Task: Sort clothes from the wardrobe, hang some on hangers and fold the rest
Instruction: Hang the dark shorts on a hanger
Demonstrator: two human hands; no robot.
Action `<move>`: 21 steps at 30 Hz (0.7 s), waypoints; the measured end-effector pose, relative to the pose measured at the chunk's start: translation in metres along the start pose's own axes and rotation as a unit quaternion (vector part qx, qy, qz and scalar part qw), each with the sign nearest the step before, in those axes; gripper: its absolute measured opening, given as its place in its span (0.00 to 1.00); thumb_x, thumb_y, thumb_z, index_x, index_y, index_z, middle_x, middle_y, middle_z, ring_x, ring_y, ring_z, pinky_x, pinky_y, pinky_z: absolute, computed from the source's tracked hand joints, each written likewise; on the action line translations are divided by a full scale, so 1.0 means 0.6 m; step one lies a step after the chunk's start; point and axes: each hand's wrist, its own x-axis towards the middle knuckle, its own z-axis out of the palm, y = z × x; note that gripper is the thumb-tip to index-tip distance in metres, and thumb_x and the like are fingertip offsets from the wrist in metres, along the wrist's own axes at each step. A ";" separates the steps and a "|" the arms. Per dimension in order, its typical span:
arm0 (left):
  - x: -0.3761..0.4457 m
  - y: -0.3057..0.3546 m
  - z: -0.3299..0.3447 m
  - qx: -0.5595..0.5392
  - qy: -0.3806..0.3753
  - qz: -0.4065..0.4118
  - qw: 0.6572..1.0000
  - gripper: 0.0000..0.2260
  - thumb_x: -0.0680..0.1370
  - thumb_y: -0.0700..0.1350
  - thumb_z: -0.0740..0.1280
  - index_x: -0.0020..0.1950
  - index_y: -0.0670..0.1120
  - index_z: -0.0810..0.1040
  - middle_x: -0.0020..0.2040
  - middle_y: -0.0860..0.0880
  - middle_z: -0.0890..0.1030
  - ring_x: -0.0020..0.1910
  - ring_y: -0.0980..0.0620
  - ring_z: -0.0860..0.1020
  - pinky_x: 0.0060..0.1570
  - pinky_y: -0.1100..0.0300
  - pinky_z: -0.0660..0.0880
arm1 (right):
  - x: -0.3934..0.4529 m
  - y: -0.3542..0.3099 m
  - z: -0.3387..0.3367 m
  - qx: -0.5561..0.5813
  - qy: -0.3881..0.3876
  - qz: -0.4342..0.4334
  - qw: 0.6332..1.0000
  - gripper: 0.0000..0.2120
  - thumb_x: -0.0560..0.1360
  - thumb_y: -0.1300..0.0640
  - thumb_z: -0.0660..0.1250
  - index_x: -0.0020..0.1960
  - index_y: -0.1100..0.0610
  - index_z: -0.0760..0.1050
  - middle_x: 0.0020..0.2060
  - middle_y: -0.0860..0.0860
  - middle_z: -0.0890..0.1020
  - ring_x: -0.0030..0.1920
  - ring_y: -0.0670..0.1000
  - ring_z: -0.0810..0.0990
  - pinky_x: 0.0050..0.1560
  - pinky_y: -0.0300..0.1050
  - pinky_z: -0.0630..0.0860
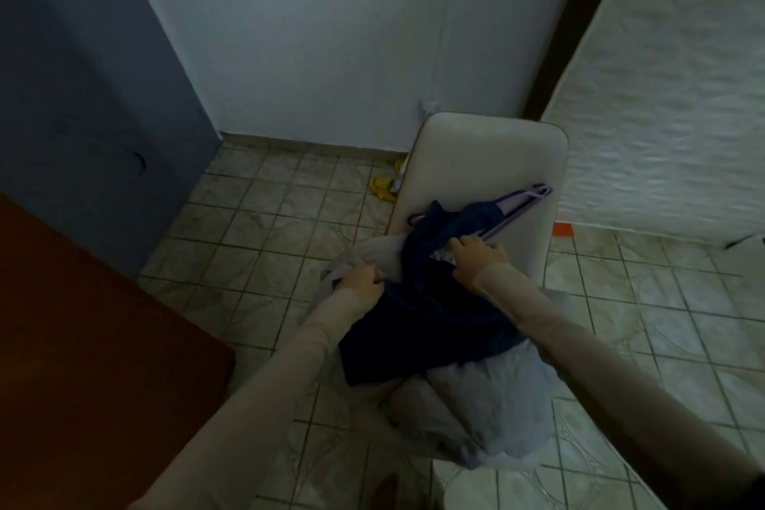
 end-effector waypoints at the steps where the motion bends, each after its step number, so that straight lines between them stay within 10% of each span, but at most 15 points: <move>1: 0.014 0.010 0.004 0.002 -0.010 -0.007 1.000 0.14 0.81 0.43 0.58 0.65 0.42 0.72 0.65 0.44 0.72 0.61 0.44 0.73 0.57 0.59 0.70 | 0.014 0.009 0.000 -0.002 -0.001 0.013 1.000 0.20 0.80 0.58 0.55 0.71 0.57 0.59 0.69 0.55 0.65 0.70 0.55 0.62 0.67 0.55 0.59; 12: 0.178 0.105 0.077 -0.119 -0.033 -0.057 0.991 0.44 0.74 0.52 0.70 0.77 0.43 0.43 0.75 0.41 0.58 0.72 0.41 0.61 0.69 0.48 0.63 | 0.176 0.142 0.004 -0.113 0.065 0.077 0.988 0.21 0.78 0.63 0.58 0.70 0.60 0.60 0.68 0.57 0.66 0.70 0.55 0.63 0.68 0.59 0.58; 17: 0.225 0.115 0.105 -0.094 0.054 -0.092 0.990 0.21 0.79 0.43 0.61 0.71 0.43 0.62 0.65 0.39 0.72 0.59 0.41 0.73 0.60 0.46 0.72 | 0.233 0.189 0.001 -0.224 0.146 0.098 0.959 0.16 0.66 0.56 0.74 0.53 0.56 0.77 0.50 0.53 0.81 0.53 0.52 0.79 0.59 0.54 0.73; 21: 0.237 0.111 0.102 -0.061 0.071 -0.112 0.989 0.16 0.79 0.39 0.59 0.67 0.41 0.68 0.63 0.40 0.74 0.59 0.41 0.73 0.60 0.46 0.72 | 0.264 0.214 0.006 -0.217 0.099 0.045 0.970 0.11 0.78 0.61 0.59 0.60 0.59 0.71 0.57 0.54 0.79 0.57 0.56 0.79 0.60 0.50 0.69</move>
